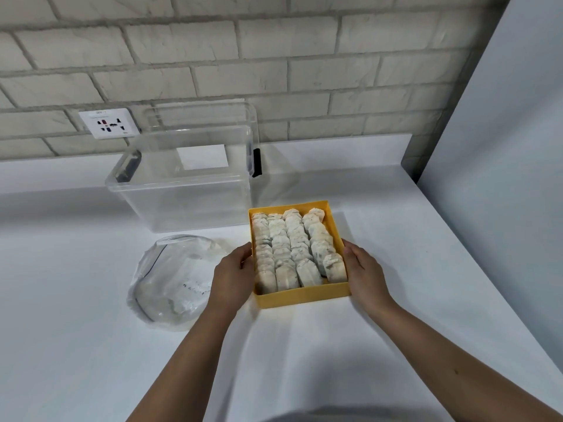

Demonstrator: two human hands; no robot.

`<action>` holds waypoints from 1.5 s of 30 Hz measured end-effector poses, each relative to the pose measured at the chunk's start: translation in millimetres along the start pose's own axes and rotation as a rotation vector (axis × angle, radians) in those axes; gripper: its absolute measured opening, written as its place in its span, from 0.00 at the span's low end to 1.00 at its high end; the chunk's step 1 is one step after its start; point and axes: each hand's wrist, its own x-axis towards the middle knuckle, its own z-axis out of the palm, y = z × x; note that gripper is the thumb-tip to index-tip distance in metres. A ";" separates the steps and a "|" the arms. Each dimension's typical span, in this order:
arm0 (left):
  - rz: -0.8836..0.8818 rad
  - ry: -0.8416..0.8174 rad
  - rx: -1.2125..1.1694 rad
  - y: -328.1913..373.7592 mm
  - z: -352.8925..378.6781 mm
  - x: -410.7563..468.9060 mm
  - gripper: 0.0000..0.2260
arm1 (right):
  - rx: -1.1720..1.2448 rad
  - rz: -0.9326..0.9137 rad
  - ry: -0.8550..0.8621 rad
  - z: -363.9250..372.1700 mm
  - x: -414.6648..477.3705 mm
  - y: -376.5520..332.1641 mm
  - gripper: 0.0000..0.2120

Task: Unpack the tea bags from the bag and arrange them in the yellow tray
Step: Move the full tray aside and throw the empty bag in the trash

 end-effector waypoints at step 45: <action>-0.202 0.346 -0.622 55.9 94.7 183.4 0.13 | 0.051 0.039 0.155 18.9 210.6 -4.1 0.17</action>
